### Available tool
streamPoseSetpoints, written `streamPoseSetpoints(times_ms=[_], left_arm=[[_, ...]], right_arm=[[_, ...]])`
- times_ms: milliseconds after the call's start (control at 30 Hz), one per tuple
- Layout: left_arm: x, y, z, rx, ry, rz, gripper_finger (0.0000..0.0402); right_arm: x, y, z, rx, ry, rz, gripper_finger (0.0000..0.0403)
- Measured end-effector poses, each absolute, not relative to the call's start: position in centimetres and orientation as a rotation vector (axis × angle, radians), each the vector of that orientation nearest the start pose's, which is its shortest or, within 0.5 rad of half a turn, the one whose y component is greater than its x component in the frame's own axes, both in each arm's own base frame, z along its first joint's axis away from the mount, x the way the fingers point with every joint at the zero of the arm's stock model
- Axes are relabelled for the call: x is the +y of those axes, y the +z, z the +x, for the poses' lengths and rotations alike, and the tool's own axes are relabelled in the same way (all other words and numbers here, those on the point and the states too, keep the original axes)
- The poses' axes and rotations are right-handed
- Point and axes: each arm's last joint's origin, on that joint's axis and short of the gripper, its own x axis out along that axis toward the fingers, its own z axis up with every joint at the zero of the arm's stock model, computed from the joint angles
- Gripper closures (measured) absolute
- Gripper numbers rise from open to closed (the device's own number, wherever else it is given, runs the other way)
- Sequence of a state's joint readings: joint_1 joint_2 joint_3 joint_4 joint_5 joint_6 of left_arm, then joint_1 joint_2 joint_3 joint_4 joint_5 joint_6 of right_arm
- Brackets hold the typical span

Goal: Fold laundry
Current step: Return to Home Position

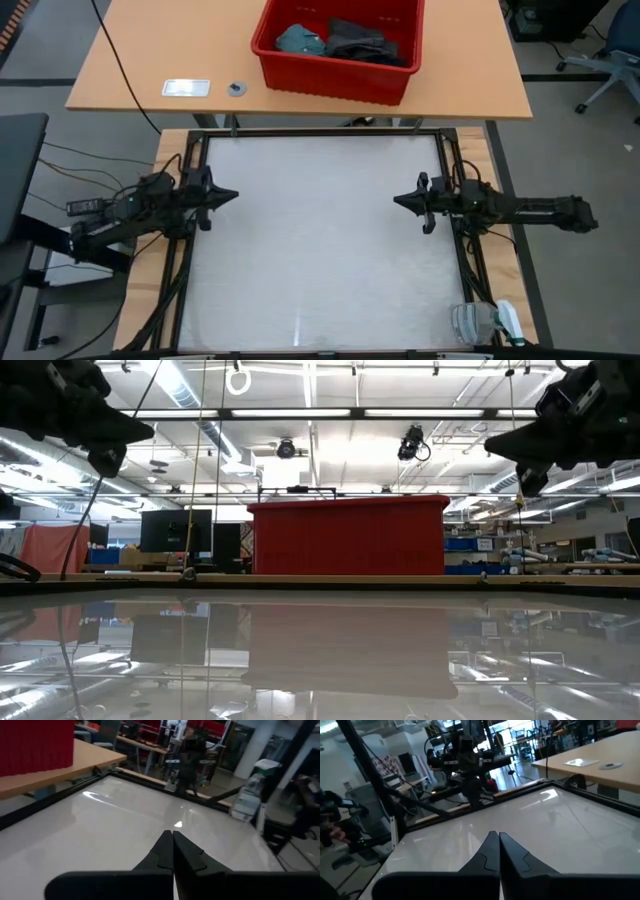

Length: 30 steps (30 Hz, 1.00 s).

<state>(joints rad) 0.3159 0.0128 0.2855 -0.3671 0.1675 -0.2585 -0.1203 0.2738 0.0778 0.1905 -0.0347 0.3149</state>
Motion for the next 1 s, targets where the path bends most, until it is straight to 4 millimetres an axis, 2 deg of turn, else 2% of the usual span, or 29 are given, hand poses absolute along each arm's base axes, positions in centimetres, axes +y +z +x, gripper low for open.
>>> streamPoseSetpoints(times_ms=[200, 433, 733, 867, 1000], left_arm=[[1.5, 21.9, 7.1, 0.066, 0.124, -0.272, 0.0401], [1.7, 18.7, 9.0, -0.036, 0.076, -0.288, 0.0401], [1.0, 18.1, 9.2, -0.006, 0.068, -0.270, 0.0401], [0.7, 16.8, 9.7, -0.030, 0.088, -0.276, 0.0401], [0.4, 16.9, 9.8, -0.045, 0.123, -0.231, 0.0401]], right_arm=[[-1.2, 17.6, 11.3, 0.006, -0.075, 0.316, 0.0403], [-0.9, 16.9, 11.3, -0.021, -0.038, 0.308, 0.0403], [-0.8, 17.0, 11.3, -0.023, -0.025, 0.277, 0.0403], [-0.8, 17.1, 11.3, -0.030, -0.017, 0.268, 0.0401], [-0.8, 17.1, 11.3, -0.030, -0.018, 0.267, 0.0399]])
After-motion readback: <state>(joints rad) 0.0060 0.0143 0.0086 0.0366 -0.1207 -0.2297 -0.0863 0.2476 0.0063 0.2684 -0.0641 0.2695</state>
